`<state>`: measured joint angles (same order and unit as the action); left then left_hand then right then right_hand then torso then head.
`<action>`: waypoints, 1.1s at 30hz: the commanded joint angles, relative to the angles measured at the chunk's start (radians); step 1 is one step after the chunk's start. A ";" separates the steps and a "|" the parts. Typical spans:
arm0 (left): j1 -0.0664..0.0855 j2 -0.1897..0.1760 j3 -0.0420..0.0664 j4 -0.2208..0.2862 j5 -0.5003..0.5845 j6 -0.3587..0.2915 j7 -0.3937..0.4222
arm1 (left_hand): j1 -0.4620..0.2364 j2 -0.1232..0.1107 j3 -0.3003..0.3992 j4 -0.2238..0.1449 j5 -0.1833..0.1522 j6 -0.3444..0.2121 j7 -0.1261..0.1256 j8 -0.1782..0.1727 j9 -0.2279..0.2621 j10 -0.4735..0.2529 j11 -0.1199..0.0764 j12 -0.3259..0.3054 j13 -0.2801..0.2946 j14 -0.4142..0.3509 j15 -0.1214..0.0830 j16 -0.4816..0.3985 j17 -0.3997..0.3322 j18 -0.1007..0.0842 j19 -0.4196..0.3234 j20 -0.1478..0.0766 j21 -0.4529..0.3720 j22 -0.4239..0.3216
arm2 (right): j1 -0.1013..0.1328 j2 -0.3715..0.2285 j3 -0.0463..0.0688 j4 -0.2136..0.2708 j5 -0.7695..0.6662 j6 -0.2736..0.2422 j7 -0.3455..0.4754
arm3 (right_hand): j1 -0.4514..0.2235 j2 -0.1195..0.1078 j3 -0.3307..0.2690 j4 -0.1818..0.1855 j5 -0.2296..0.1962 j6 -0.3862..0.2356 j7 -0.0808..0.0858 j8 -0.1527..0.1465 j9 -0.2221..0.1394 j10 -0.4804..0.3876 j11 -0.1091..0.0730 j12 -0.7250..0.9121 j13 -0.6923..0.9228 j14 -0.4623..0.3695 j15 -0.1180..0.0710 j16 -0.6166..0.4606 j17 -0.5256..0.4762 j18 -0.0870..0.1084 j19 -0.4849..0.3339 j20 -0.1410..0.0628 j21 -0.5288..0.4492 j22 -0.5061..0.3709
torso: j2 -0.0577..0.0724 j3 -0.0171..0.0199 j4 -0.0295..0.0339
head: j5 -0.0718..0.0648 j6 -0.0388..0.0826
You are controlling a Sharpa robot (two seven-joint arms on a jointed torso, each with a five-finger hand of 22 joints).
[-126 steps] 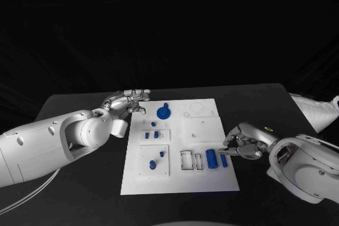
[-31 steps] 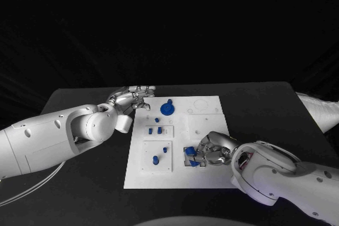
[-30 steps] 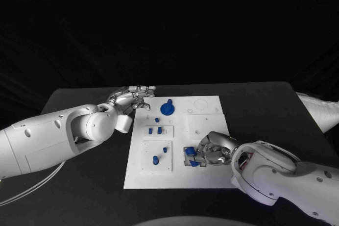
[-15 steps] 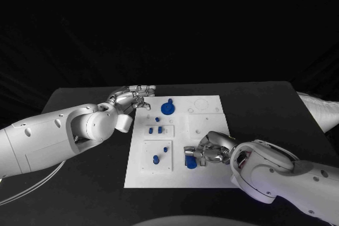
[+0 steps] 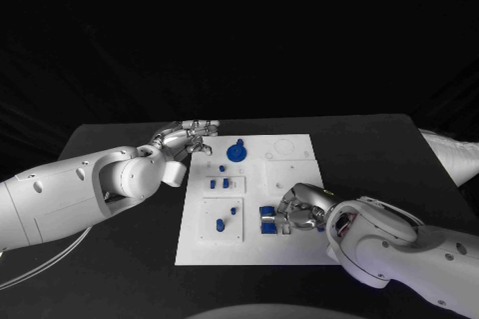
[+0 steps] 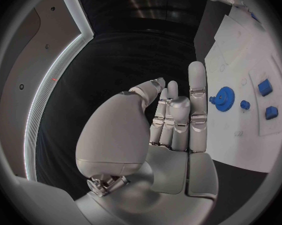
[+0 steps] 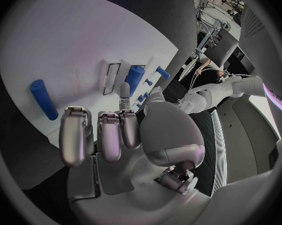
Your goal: Assemble the parts on the task board
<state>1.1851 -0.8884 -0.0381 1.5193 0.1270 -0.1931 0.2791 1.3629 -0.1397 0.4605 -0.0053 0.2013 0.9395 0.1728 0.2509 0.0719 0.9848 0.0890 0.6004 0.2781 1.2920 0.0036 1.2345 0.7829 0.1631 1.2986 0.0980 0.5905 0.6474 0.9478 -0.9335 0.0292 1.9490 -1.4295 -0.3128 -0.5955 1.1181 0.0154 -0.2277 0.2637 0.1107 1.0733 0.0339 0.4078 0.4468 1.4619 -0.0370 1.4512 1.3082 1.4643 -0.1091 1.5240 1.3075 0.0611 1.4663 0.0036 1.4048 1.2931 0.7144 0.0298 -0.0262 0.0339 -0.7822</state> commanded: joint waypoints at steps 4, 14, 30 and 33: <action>0.000 -0.002 0.000 0.003 -0.003 0.019 0.002 | -0.005 0.002 0.004 -0.004 -0.001 -0.007 0.002 0.006 0.000 -0.007 -0.001 0.005 -0.001 -0.003 0.000 -0.003 -0.001 0.018 -0.006 0.000 0.002 0.001 | -0.002 -0.023 0.000 0.026 -0.038 -0.012 0.025 | 0.090 -0.002 0.017 -0.044 0.009 -0.006 0.000 0.001 0.013 0.059 -0.003 -0.002 0.173 0.089 0.006 0.001 0.173 -0.003 0.018 -0.001 0.000 0.005 | -0.001 -0.0004 -0.0003 | 0.000 0.000; 0.000 -0.005 0.000 0.006 -0.003 0.016 0.003 | -0.005 0.002 0.004 -0.004 -0.001 -0.007 0.002 0.006 0.000 -0.007 -0.001 0.005 -0.001 -0.003 0.000 -0.003 -0.001 0.018 -0.006 0.000 0.002 0.001 | 0.025 -0.161 0.003 0.068 0.000 -0.061 0.083 | 0.134 0.018 0.026 -0.060 0.108 -0.064 0.030 -0.069 -0.007 0.062 0.022 0.004 0.181 0.089 0.026 0.001 0.174 -0.004 0.017 0.013 -0.001 0.007 | -0.001 -0.0020 -0.0014 | -0.014 0.008; 0.000 -0.006 0.000 0.012 -0.003 0.013 0.004 | -0.006 0.002 0.005 -0.006 -0.001 -0.009 0.002 0.010 0.000 -0.009 0.000 0.008 -0.003 -0.005 0.000 -0.004 -0.004 0.018 -0.007 0.001 0.003 0.003 | 0.039 -0.302 -0.001 0.073 -0.155 0.017 0.043 | 0.155 0.022 0.025 -0.067 0.202 -0.058 0.041 -0.119 -0.039 0.064 0.032 0.008 0.186 0.091 0.035 0.006 0.184 -0.006 0.021 0.025 0.008 0.021 | 0.003 0.0020 -0.0113 | -0.034 0.020; 0.000 -0.005 0.000 0.012 -0.003 0.015 0.004 | -0.006 0.002 0.005 -0.006 -0.001 -0.009 0.002 0.010 0.000 -0.009 0.000 0.008 -0.003 -0.005 0.000 -0.004 -0.004 0.018 -0.007 0.001 0.003 0.003 | 0.036 -0.296 -0.004 0.065 -0.184 0.034 0.034 | 0.155 0.023 0.024 -0.066 0.203 -0.054 0.041 -0.120 -0.040 0.063 0.032 0.007 0.185 0.091 0.035 0.006 0.184 -0.006 0.021 0.025 0.007 0.020 | 0.002 0.0019 -0.0079 | -0.036 0.019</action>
<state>1.1850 -0.8953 -0.0383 1.5285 0.1270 -0.1933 0.2776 1.3629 -0.1397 0.4636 -0.0084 0.2013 0.9358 0.1765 0.2572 0.0719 0.9848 0.0890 0.6046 0.2761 1.2920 0.0036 1.2345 0.7797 0.1631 1.2986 0.0980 0.5905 0.6491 0.9860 -1.2326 0.0262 2.0159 -1.5356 -0.3276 -0.5414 1.2676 0.0354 -0.2023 0.1984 0.3080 1.0128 0.0733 0.2925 0.4084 1.4668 -0.0101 1.4589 1.3101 1.4664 -0.0785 1.5240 1.3081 0.0611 1.4661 0.0220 1.4095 1.3080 0.7162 0.0312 -0.0352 -0.0009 -0.7624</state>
